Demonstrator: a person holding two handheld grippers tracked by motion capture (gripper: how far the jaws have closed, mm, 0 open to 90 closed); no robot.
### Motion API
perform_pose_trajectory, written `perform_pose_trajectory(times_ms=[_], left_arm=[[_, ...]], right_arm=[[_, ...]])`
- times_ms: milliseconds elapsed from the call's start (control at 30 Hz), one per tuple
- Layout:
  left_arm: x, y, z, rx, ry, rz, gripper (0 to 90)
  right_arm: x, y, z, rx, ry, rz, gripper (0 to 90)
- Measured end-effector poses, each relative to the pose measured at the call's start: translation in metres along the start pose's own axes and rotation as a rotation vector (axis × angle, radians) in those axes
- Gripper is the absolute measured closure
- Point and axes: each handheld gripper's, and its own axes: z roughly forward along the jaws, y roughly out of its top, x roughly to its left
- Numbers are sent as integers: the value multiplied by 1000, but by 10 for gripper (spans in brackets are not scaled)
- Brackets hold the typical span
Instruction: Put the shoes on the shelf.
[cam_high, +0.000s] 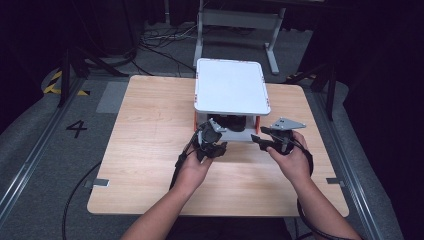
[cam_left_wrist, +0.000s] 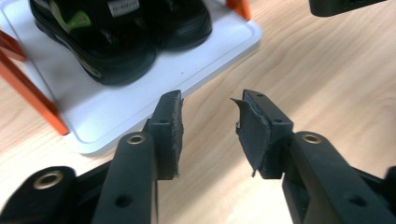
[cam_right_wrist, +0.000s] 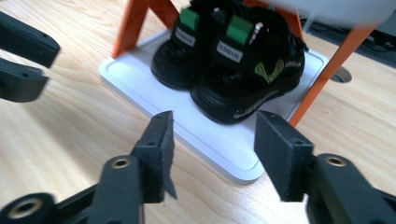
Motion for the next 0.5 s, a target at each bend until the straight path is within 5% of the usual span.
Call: perform_pose_trajectory(times_ms=[200, 300, 400, 500], left_arm=[[14, -6, -36, 13, -71, 1, 457], [20, -10, -48, 11, -51, 0, 403], [36, -20, -69, 15, -10, -1, 349], [54, -29, -83, 34, -26, -14, 272]], right_arm=[[-9, 10, -29, -52, -3, 12, 364], [-14, 9, -38, -66, 2, 19, 322], [-26, 4, -58, -13, 0, 42, 243], [-37, 1, -74, -37, 24, 79, 168]])
